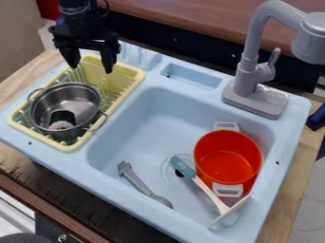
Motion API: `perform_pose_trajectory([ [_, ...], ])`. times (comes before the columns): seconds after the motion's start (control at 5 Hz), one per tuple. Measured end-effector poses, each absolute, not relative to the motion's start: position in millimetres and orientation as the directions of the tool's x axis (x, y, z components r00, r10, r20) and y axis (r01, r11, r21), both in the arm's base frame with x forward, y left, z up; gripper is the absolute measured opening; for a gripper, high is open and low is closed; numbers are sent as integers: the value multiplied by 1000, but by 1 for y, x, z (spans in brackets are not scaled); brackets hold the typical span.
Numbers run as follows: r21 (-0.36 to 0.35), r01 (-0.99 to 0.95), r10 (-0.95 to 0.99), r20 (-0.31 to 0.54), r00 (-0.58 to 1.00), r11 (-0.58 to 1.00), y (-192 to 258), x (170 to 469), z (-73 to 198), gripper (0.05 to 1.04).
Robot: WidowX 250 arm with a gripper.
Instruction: Move the black object to the top of the sink
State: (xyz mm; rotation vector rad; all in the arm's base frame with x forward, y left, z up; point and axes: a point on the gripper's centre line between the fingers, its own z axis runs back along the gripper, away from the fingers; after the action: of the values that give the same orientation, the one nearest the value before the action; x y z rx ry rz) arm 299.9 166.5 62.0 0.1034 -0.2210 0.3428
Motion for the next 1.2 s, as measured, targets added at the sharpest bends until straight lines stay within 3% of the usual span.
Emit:
perform_pose_trajectory([
  [0.4, 22, -353, 344, 171, 923, 935, 164, 296, 57, 999],
  [0.8, 22, -411, 397, 220, 891, 911, 175, 295, 74, 999],
  [1.2, 8, -470, 462, 162, 872, 883, 167, 254, 76, 999],
])
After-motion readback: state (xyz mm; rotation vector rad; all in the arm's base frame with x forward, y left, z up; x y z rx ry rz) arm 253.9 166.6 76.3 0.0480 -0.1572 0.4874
